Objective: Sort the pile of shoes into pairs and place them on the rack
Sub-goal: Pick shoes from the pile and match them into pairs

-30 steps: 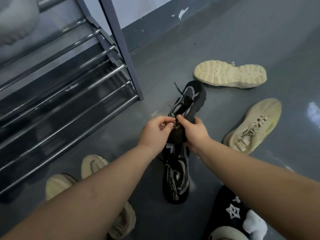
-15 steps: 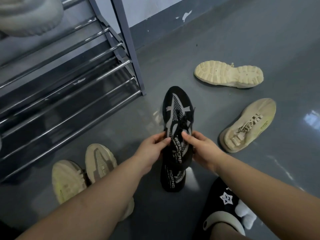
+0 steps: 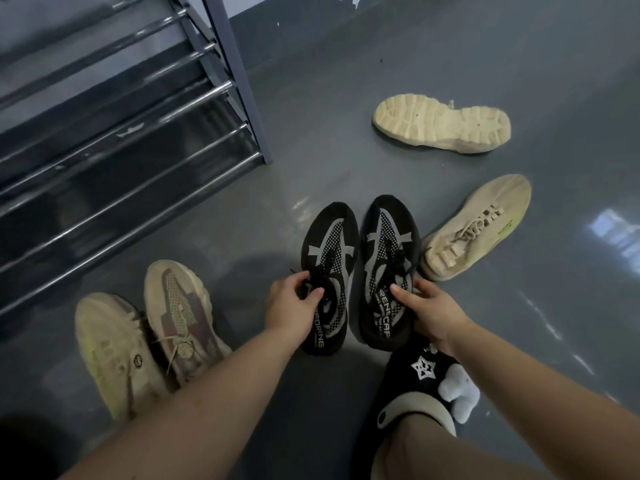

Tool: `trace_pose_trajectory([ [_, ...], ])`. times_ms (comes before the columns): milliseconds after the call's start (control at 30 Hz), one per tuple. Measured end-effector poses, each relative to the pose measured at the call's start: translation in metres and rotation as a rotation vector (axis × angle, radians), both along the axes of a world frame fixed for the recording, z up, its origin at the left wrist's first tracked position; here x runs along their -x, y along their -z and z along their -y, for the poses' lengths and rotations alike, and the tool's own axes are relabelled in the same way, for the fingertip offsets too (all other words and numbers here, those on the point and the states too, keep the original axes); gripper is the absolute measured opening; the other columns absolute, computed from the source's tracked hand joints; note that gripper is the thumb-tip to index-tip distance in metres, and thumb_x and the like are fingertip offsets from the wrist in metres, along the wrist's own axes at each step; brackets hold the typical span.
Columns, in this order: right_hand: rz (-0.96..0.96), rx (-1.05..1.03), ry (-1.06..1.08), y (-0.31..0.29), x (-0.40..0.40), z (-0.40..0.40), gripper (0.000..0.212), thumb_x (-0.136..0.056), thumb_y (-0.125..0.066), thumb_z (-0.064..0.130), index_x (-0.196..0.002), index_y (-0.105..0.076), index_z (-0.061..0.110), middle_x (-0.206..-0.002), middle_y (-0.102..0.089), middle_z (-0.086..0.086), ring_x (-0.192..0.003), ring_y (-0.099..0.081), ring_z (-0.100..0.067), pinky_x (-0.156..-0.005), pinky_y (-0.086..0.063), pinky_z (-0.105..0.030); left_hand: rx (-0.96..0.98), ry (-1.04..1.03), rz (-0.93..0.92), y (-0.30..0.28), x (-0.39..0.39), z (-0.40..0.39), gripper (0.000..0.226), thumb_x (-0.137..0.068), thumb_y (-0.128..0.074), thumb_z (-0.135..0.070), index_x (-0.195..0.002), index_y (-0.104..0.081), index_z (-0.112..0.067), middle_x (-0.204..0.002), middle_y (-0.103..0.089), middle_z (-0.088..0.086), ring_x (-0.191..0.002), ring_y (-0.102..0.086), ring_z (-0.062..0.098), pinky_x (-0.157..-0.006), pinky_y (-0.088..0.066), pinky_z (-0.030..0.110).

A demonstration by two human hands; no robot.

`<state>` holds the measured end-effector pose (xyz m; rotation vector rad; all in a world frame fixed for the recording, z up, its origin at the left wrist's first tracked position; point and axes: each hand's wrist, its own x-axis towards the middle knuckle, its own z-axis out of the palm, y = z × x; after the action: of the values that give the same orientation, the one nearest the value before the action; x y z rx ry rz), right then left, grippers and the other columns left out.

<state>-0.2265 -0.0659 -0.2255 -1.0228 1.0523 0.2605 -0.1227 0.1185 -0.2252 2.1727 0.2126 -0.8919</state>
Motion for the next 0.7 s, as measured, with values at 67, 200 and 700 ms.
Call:
trace_pose_trajectory([
  [67,-0.006,0.010,-0.018,0.003,-0.002,-0.001,0.017,-0.087,-0.065,0.009,-0.098,-0.059,0.020,-0.098,-0.071,-0.009,-0.087,-0.069,-0.023,-0.073,-0.056,-0.033,-0.058,-0.056,-0.059,0.005,0.000,0.002,0.052,-0.087,-0.063,-0.032,-0.134,-0.047,-0.018,-0.137,-0.045,0.005,-0.123,-0.050,0.025,-0.106,-0.039,0.036],
  [200,-0.044,0.056,-0.077,0.010,-0.001,0.001,0.031,-0.088,-0.065,0.013,-0.118,-0.056,0.015,-0.110,-0.069,-0.012,-0.096,-0.068,-0.027,-0.089,-0.053,-0.040,-0.014,-0.157,-0.281,0.012,-0.001,0.006,0.059,-0.088,-0.055,-0.047,-0.136,-0.045,-0.015,-0.136,-0.052,0.008,-0.123,-0.051,0.029,-0.106,-0.041,0.042],
  [700,-0.057,-0.007,-0.227,0.008,-0.005,0.002,0.028,-0.096,-0.052,0.023,-0.123,-0.050,0.024,-0.102,-0.069,0.003,-0.087,-0.068,-0.012,-0.057,-0.055,-0.024,0.302,-0.296,-0.564,0.010,-0.004,-0.013,0.027,-0.086,-0.065,-0.025,-0.113,-0.061,-0.020,-0.093,-0.068,-0.005,-0.086,-0.060,0.009,-0.075,-0.047,0.029],
])
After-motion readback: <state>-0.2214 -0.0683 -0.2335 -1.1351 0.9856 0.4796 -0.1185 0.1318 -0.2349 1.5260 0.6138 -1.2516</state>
